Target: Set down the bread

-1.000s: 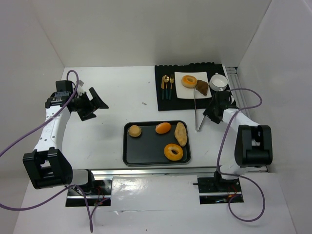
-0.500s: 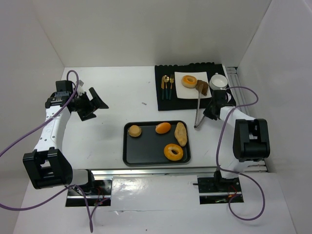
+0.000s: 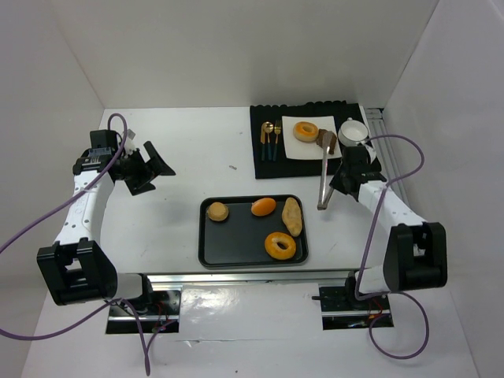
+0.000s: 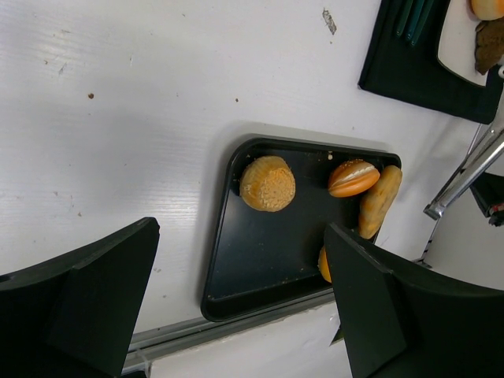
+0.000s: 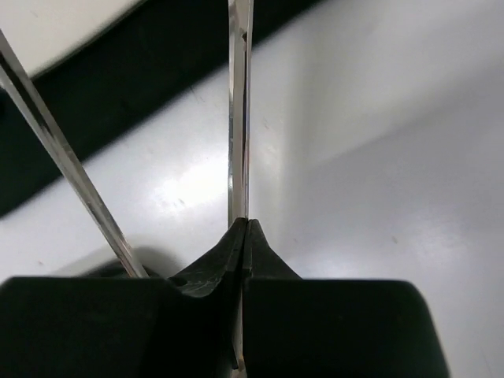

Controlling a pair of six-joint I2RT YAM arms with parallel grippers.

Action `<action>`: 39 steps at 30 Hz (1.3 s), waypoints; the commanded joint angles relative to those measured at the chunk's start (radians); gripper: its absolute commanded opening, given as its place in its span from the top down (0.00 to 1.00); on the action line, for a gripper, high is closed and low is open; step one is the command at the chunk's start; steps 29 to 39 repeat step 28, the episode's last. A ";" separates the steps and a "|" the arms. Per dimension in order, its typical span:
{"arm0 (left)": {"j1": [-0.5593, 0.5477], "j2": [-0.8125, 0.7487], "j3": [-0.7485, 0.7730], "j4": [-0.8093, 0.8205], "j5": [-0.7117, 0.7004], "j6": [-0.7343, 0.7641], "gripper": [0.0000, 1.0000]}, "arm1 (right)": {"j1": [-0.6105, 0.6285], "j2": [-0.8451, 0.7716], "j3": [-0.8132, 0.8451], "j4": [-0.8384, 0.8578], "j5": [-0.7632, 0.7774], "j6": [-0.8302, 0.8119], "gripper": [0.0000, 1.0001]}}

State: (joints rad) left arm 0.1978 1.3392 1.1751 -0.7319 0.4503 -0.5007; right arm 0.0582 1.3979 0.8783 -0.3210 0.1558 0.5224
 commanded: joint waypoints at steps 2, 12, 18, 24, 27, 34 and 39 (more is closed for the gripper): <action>0.003 -0.020 0.001 0.017 0.024 0.011 0.00 | 0.017 -0.097 -0.079 -0.134 0.100 -0.019 1.00; 0.003 -0.038 -0.019 0.026 0.033 0.011 0.00 | 0.026 -0.171 -0.067 -0.205 0.166 -0.008 0.00; 0.003 -0.038 -0.019 0.026 0.033 0.011 0.00 | 0.026 -0.201 0.093 -0.289 0.255 0.001 0.00; 0.003 -0.038 -0.019 0.026 0.033 0.011 0.00 | 0.026 -0.238 0.129 -0.290 0.292 0.001 0.00; 0.003 -0.038 -0.019 0.026 0.042 0.011 0.00 | 0.026 -0.280 0.104 -0.280 0.317 0.002 0.00; 0.003 -0.038 -0.019 0.026 0.042 0.011 0.00 | 0.026 -0.292 0.103 -0.280 0.330 0.002 0.00; 0.003 -0.038 -0.019 0.026 0.042 0.011 0.00 | 0.026 -0.292 0.103 -0.280 0.330 0.002 0.00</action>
